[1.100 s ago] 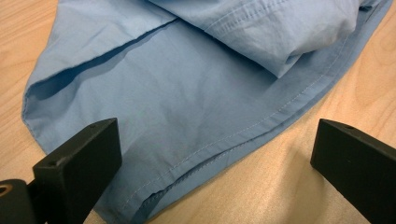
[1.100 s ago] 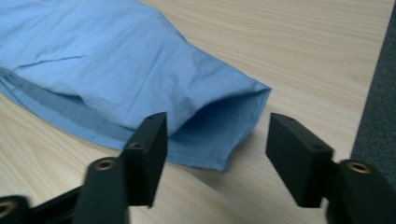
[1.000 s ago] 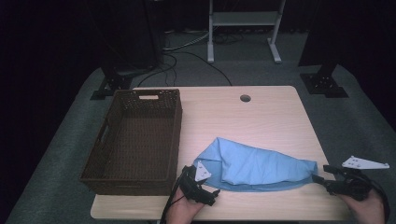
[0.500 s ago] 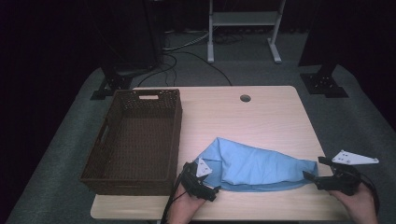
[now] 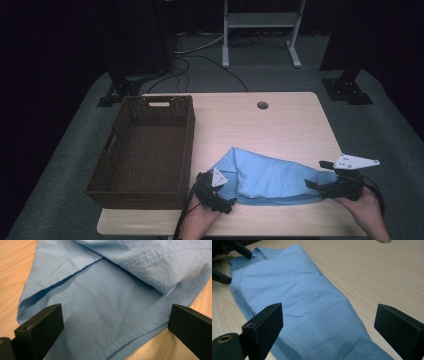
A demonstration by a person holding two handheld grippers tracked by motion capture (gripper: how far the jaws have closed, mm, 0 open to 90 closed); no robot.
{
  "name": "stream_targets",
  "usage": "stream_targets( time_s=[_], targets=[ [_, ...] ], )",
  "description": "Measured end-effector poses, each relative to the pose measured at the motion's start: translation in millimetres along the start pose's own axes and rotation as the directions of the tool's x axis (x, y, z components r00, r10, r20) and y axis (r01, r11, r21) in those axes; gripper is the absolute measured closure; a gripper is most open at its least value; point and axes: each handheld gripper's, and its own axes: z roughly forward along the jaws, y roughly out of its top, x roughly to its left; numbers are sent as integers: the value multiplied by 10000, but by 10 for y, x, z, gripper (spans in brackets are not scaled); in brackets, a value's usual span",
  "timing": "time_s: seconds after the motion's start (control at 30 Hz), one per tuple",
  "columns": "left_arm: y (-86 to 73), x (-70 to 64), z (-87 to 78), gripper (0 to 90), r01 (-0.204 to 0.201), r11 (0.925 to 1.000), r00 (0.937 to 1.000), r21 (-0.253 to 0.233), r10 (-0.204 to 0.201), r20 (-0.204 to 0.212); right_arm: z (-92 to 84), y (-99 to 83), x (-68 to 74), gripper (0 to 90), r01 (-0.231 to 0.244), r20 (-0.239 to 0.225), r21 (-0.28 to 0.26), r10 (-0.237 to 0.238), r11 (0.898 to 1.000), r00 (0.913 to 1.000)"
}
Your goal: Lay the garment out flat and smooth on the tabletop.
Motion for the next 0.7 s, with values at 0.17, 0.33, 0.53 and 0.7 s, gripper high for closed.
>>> stream_targets(
  time_s=[0.17, 0.33, 0.53, 0.7],
  targets=[
    [1, 0, 0, 0, 8, 10000, 10000, 10, -8, -10, 71, 57, 58, 75, 114, -416, 1, -114, 9999, 9991],
    [0, -1, -2, 0, 36, 10000, 10000, 16, -35, -35, 96, 105, 81, 74, 188, -617, -65, -191, 9998, 9979],
    [-16, 28, -15, 0, 104, 9999, 9999, -18, -104, -85, 148, 143, 109, 74, 273, -741, -38, -275, 9996, 9969],
    [-20, 33, -17, 0, 101, 9999, 9999, -20, -101, -92, 214, 193, 162, 74, 441, -931, -22, -441, 9990, 9947]
  ],
)
